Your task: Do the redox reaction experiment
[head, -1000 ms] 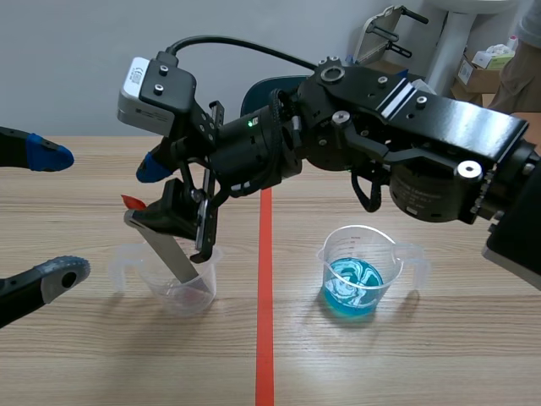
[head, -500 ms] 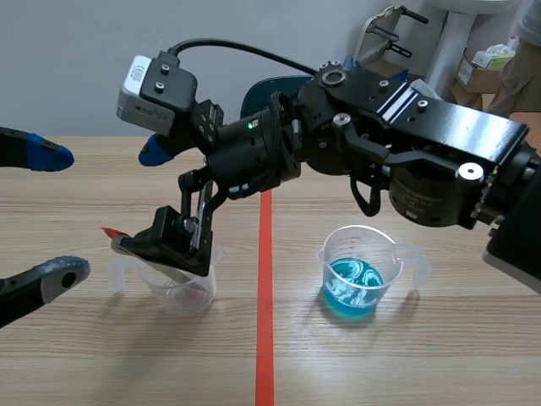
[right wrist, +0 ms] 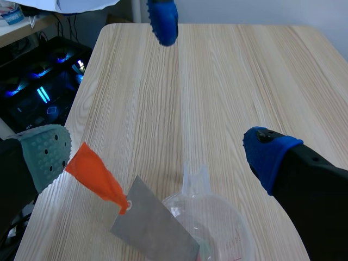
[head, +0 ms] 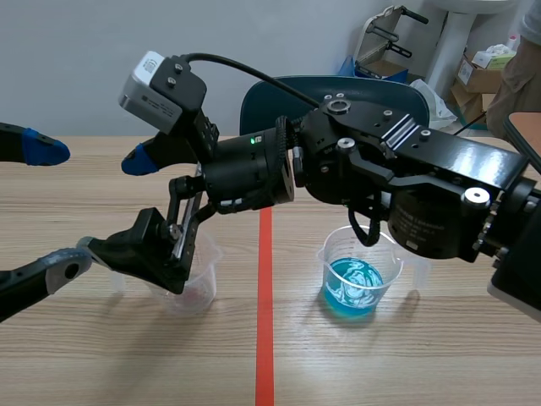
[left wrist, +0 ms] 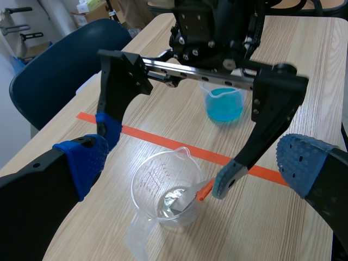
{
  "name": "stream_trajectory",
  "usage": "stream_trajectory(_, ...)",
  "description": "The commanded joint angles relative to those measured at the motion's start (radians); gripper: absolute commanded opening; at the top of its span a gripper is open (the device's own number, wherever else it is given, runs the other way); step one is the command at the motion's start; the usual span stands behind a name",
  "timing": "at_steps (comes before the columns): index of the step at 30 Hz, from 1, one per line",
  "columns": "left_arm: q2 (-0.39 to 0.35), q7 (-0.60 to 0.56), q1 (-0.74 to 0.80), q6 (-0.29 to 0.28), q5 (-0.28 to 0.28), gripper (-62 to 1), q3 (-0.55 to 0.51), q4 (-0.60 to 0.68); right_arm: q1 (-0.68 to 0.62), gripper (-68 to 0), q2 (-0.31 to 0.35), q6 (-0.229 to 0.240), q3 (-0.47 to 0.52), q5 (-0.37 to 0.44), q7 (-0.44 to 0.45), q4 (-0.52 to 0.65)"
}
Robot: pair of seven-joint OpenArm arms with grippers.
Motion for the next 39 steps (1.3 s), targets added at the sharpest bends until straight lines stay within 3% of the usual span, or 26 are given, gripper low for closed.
stream_trajectory(1,0.005,-0.014,0.002,0.002,-0.01,1.4,-0.006,0.003,0.018,0.4,0.003,-0.004,0.015,0.008,0.011,0.014)
stream_trajectory(6,0.006,-0.014,0.002,0.017,-0.01,1.4,-0.006,0.003,0.018,0.4,0.003,-0.019,0.015,0.007,0.018,0.014)
stream_trajectory(12,0.048,-0.014,0.002,0.087,-0.004,1.4,-0.006,0.0,0.017,0.4,0.023,-0.042,0.022,0.007,0.048,0.014)
stream_trajectory(17,0.06,-0.019,0.017,0.089,0.058,1.4,-0.007,-0.014,0.017,0.4,0.056,-0.047,0.035,0.007,0.088,0.021)
stream_trajectory(23,0.06,-0.024,0.067,0.148,0.092,1.4,-0.046,-0.027,0.017,0.4,0.095,-0.077,0.035,0.007,0.101,0.027)
stream_trajectory(39,0.06,-0.134,0.134,0.154,0.1,1.4,-0.105,-0.187,0.014,0.4,0.141,-0.087,0.035,0.007,0.167,0.074)
